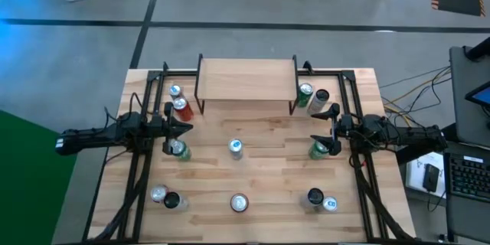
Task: Place canned beverage on shelf
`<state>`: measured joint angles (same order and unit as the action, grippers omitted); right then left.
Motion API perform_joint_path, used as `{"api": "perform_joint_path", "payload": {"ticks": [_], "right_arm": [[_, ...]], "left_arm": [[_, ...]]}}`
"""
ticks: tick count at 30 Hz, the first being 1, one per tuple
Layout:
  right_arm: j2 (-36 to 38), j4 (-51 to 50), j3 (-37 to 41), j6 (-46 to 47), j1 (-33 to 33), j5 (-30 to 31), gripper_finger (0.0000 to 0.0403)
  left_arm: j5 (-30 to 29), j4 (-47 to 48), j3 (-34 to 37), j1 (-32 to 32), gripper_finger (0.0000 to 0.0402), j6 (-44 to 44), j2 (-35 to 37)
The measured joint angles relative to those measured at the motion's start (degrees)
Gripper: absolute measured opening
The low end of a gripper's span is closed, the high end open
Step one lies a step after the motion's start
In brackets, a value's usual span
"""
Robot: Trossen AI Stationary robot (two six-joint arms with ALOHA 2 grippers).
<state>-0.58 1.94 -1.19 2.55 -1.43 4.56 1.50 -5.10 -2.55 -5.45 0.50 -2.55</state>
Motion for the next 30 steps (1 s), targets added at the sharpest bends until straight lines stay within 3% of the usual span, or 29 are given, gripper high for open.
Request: {"api": "perform_joint_path", "payload": {"ticks": [19,25,30], "right_arm": [[0.0,0.1,0.0,-0.4,0.0,0.0,0.0379],[-0.1,0.3,0.0,-9.9,0.0,0.3,0.0379],[-0.1,0.3,0.0,-4.6,0.0,0.0,0.0379]], "left_arm": [[0.0,0.0,0.0,0.0,0.0,0.0,0.0],[0.0,0.0,0.0,0.0,0.0,0.0,0.0],[0.0,0.0,0.0,0.0,0.0,0.0,0.0]]}}
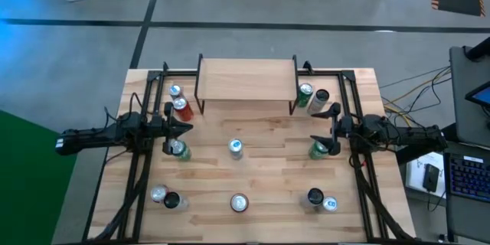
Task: Place canned beverage on shelf
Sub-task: Put the top right white pink soda can on the shelf
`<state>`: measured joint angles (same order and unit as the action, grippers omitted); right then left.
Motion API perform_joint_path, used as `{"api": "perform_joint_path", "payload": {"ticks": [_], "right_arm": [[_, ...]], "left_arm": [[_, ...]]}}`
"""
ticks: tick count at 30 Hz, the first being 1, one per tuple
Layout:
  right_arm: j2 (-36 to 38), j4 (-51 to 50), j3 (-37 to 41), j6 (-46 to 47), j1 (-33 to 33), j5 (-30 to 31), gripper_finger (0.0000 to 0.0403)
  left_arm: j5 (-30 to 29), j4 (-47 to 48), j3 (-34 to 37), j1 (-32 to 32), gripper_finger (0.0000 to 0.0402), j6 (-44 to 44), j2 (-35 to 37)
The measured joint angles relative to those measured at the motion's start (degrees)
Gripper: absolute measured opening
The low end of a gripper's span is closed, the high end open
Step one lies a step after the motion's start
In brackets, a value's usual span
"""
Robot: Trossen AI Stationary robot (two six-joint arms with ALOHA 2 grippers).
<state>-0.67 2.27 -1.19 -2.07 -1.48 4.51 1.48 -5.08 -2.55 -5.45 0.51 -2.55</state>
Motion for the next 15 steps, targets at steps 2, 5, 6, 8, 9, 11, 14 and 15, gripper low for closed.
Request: {"api": "perform_joint_path", "payload": {"ticks": [2,5,6,8,9,11,14,15], "right_arm": [[0.0,0.0,0.0,5.2,0.0,0.0,0.0379],[0.0,0.0,0.0,11.5,0.0,0.0,0.0379],[0.0,0.0,0.0,12.6,0.0,0.0,0.0379],[0.0,0.1,0.0,12.7,0.0,0.0,0.0379],[-0.1,0.2,0.0,11.8,0.0,0.0,0.0379],[-0.1,0.2,0.0,10.7,0.0,0.0,0.0379],[-0.2,0.2,0.0,11.1,0.0,0.0,0.0379],[-0.2,0.2,0.0,11.1,0.0,0.1,0.0379]], "left_arm": [[0.0,0.0,0.0,0.0,0.0,0.0,0.0],[0.0,0.0,0.0,0.0,0.0,0.0,0.0],[0.0,0.0,0.0,0.0,0.0,0.0,0.0],[0.0,0.0,0.0,0.0,0.0,0.0,0.0],[0.0,0.0,0.0,0.0,0.0,0.0,0.0],[0.0,0.0,0.0,0.0,0.0,0.0,0.0],[0.0,0.0,0.0,0.0,0.0,2.0,0.0],[0.0,0.0,0.0,0.0,0.0,3.4,0.0]]}}
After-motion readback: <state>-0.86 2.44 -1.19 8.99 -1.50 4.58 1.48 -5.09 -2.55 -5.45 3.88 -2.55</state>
